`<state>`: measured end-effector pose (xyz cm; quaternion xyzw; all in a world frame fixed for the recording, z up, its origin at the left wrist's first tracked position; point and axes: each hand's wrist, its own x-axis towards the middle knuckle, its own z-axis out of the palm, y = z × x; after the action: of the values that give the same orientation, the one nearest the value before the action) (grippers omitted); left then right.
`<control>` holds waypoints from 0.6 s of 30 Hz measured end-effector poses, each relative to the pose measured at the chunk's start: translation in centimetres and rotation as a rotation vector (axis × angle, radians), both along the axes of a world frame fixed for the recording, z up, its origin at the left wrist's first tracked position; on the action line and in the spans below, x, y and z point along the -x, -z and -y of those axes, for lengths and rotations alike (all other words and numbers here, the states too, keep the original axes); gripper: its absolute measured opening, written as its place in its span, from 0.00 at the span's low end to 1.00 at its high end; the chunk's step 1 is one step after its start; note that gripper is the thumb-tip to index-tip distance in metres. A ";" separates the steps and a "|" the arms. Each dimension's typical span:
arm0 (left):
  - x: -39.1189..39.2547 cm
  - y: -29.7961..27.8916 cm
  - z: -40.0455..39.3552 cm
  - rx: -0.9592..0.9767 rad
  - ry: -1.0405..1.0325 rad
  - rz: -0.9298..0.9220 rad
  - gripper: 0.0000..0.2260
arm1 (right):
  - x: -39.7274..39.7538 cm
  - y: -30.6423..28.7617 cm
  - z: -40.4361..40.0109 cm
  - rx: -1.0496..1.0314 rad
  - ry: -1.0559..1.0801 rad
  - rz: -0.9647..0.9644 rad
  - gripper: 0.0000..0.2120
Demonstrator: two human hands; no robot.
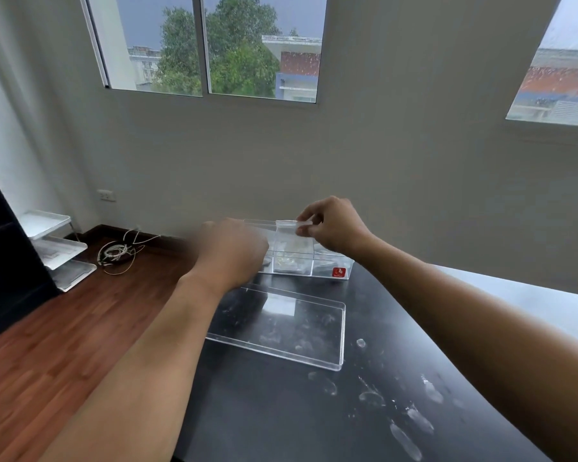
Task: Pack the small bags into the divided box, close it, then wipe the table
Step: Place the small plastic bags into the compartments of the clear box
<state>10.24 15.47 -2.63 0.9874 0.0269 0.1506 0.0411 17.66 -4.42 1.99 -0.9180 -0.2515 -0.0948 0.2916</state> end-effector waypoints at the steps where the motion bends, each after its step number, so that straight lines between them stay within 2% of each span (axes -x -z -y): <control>1: 0.1 0.0 0.1 0.000 -0.002 -0.009 0.24 | -0.1 0.1 -0.3 0.067 0.001 0.013 0.08; 3: 0.1 -0.1 0.1 0.007 -0.004 -0.016 0.23 | -0.2 0.2 -1.0 0.191 0.008 0.031 0.07; 8: 0.2 0.0 0.1 0.031 -0.003 0.004 0.22 | -0.2 -0.7 -2.1 0.423 0.038 0.104 0.18; 12: 0.2 0.0 0.0 0.041 0.012 0.026 0.21 | -0.1 -1.0 -2.2 0.478 0.049 0.237 0.08; 15: 0.1 0.1 0.0 0.055 0.023 0.034 0.21 | 0.0 -0.5 -2.5 0.523 0.104 0.454 0.09; 18: 0.1 0.1 0.0 0.064 0.025 0.040 0.21 | 0.1 -0.2 -2.6 0.562 0.094 0.489 0.08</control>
<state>10.10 15.48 -2.73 0.9826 0.0187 0.1688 0.0748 17.51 -1.81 2.22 -0.9230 -0.2875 -0.2516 -0.0451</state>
